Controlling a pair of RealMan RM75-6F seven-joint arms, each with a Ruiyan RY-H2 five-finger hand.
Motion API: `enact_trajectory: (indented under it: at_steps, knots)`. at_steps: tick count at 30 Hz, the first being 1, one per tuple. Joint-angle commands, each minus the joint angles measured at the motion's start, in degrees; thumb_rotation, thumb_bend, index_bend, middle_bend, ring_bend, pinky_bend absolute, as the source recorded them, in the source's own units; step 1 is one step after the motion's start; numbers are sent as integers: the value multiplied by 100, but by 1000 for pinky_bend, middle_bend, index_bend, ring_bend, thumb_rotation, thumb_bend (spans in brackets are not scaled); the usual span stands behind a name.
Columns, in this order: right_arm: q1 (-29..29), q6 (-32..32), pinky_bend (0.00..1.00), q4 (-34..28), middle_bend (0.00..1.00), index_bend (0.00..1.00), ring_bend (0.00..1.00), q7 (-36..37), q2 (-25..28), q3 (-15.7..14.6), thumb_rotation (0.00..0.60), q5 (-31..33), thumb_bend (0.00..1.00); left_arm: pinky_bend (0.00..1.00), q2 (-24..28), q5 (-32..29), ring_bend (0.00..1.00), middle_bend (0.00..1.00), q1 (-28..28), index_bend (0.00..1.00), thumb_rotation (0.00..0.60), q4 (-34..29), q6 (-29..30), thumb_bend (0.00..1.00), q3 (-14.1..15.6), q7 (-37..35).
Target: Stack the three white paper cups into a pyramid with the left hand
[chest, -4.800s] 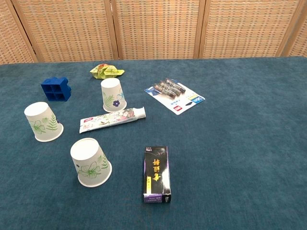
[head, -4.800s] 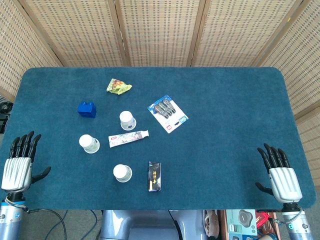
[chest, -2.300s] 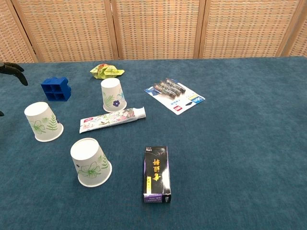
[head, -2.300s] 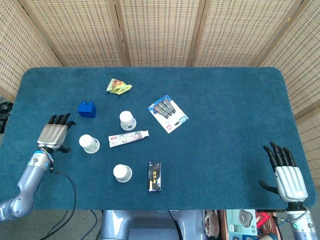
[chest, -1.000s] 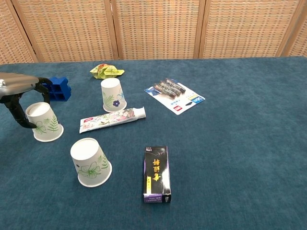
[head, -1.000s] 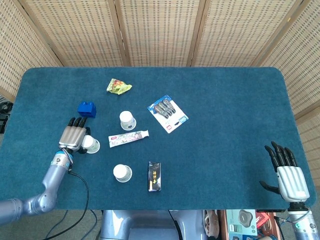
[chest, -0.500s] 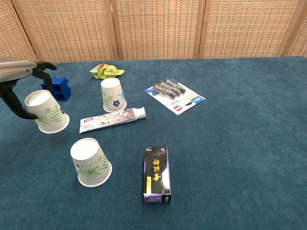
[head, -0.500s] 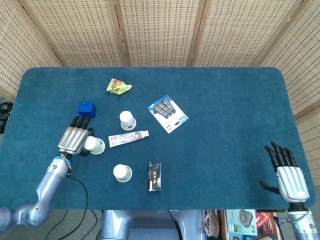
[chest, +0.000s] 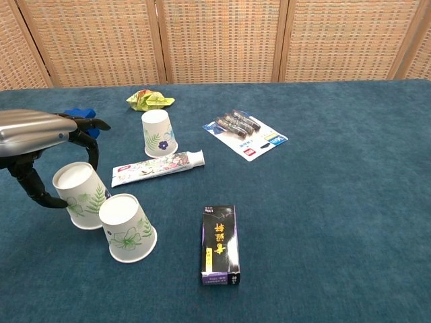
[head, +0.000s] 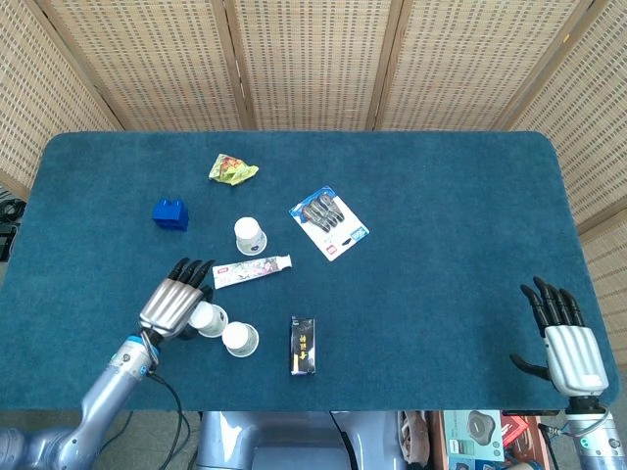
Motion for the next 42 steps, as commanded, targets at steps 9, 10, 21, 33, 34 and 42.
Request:
enact_trajectory:
  at_steps: [9, 10, 21, 33, 34, 42]
  knots:
    - [-4, 14, 0, 3, 0, 0, 0, 2, 0, 8, 600, 3, 91, 0, -84, -23, 0, 0, -9, 417, 600, -95, 15, 203, 108, 176]
    - [-5, 14, 0, 4, 0, 0, 0, 2, 1, 9, 600, 5, 91, 0, -66, -32, 0, 0, -11, 417, 600, -123, 28, 203, 115, 203]
    - [-7, 25, 0, 0, 0, 0, 0, -12, -6, 1, 600, -18, 91, 0, -5, -126, 0, 0, -13, 417, 600, -210, 48, 202, 202, 329]
    - [-8, 32, 0, 10, 0, 0, 0, 1, -3, 10, 600, -15, 91, 0, -103, -305, 0, 0, -61, 416, 600, -103, -30, 203, 259, 416]
    - [-10, 35, 0, 10, 0, 0, 0, 6, -2, 11, 600, -14, 91, 0, -112, -307, 0, 0, -62, 410, 600, -90, -24, 203, 262, 422]
    - [-10, 34, 0, 13, 0, 0, 0, 6, -4, 7, 600, -20, 91, 0, -172, -273, 0, 0, -20, 212, 600, -1, 81, 203, 302, 445]
